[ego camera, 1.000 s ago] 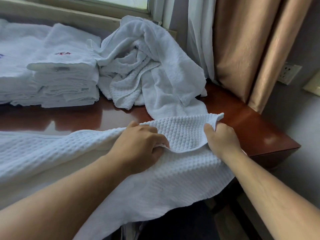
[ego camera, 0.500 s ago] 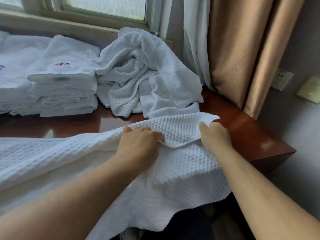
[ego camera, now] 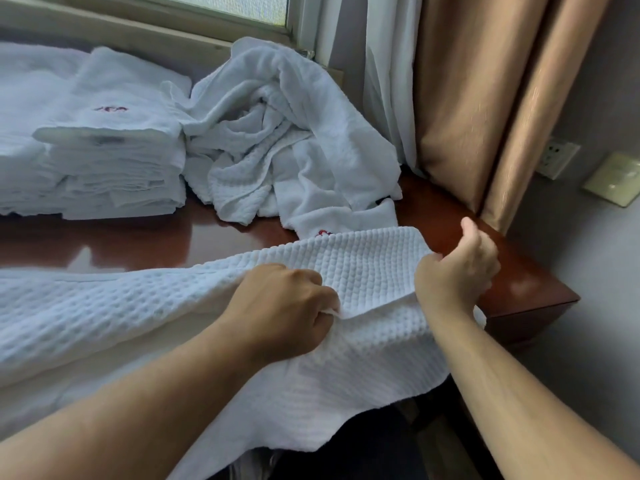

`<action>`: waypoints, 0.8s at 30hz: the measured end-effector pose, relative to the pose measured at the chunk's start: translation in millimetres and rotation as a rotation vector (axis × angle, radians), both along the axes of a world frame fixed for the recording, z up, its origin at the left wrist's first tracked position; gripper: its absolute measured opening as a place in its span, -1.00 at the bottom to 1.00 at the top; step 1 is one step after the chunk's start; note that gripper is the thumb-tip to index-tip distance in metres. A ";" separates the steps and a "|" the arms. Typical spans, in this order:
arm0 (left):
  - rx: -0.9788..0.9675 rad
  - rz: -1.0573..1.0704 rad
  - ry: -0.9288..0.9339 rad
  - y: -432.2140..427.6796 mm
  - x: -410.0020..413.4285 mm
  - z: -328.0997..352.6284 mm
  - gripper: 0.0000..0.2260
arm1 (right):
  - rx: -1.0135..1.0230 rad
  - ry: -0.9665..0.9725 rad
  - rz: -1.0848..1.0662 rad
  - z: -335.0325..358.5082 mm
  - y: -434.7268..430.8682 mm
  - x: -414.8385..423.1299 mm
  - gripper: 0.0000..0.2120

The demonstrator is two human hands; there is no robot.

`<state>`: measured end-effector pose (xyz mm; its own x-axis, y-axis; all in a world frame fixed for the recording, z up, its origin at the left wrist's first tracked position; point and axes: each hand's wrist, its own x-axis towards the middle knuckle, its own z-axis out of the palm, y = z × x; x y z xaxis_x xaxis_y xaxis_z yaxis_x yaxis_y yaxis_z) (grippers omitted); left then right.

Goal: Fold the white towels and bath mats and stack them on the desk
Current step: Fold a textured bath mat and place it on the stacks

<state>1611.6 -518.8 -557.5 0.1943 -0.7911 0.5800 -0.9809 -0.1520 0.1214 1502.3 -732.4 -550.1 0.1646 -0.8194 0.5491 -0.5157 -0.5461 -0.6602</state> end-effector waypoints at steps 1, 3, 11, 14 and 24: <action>0.014 0.000 0.005 0.7 -0.2 0.3 -0.82 | -0.159 0.056 -0.033 2.7 1.0 2.0 -0.44; 0.026 0.000 0.019 2.5 -0.5 2.6 -0.82 | -0.341 0.256 0.111 8.3 0.3 14.3 -0.59; 0.201 0.215 0.004 29.2 1.7 7.1 -0.54 | 0.147 0.850 0.412 -4.5 9.5 51.2 -0.37; 0.169 0.340 -0.157 65.6 8.2 9.4 -0.41 | 0.287 0.924 0.254 15.3 23.1 71.6 -0.43; 0.286 0.757 0.217 188.8 48.2 0.7 -0.22 | 0.115 0.416 1.058 2.3 162.5 121.7 -0.79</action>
<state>1659.8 -329.9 -556.7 0.8166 -0.5128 0.2649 -0.5606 -0.8139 0.1526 1624.1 -569.9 -547.9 0.9535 -0.2039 0.2217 -0.0236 -0.7843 -0.6200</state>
